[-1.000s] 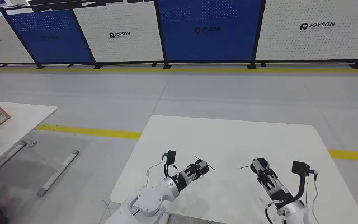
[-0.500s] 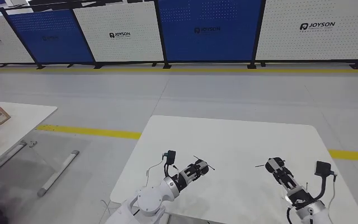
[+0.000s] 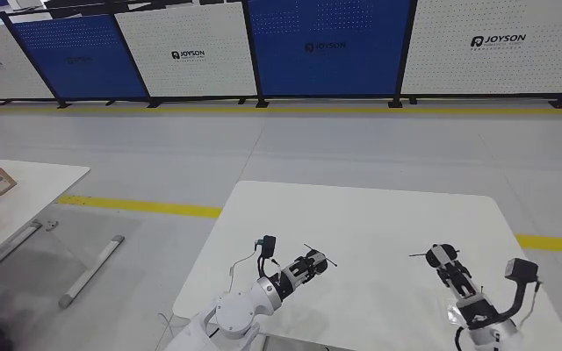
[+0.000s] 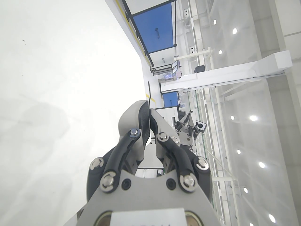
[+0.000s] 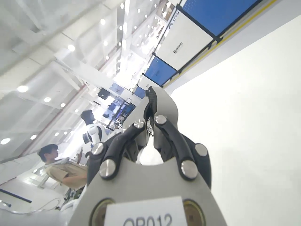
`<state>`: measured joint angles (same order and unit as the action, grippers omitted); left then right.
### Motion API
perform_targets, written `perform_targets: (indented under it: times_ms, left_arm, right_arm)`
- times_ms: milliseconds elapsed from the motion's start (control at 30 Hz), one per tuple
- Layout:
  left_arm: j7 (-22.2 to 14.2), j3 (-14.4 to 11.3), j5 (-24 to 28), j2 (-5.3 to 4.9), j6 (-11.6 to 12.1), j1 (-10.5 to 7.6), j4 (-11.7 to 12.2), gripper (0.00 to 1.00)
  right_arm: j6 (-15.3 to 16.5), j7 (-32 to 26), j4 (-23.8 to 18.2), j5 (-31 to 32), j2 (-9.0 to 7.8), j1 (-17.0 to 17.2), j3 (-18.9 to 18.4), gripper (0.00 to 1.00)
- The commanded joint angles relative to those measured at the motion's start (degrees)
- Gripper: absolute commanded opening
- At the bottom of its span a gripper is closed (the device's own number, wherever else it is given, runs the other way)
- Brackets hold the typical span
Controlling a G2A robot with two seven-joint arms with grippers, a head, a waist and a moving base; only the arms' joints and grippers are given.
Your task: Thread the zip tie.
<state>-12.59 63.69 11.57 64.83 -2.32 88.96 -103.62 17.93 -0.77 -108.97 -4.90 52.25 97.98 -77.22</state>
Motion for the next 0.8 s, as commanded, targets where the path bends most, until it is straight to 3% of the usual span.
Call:
perform_targets:
  times_ms: [0,233,333,667,767]
  left_arm:
    - [0.0,0.0,0.0,0.0,0.0,0.0,0.0,0.0]
    - [0.0,0.0,0.0,0.0,0.0,0.0,0.0,0.0]
    - [0.0,0.0,0.0,0.0,0.0,0.0,0.0,0.0]
    - [0.0,0.0,0.0,0.0,0.0,0.0,0.0,0.0]
    - [0.0,0.0,0.0,0.0,0.0,0.0,0.0,0.0]
  right_arm:
    - [1.55,0.63,0.83,-0.65,0.34,-0.43,0.35,0.0]
    - [1.55,2.82,1.14,-1.11,2.02,-3.23,4.18,0.0]
    - [1.55,2.75,3.36,-0.84,2.77,-4.68,6.13,0.0]
    - [1.55,2.85,4.28,-0.02,2.91,-5.09,6.28,0.0]
    - [1.55,4.75,2.77,-1.98,3.38,-4.79,6.09,0.0]
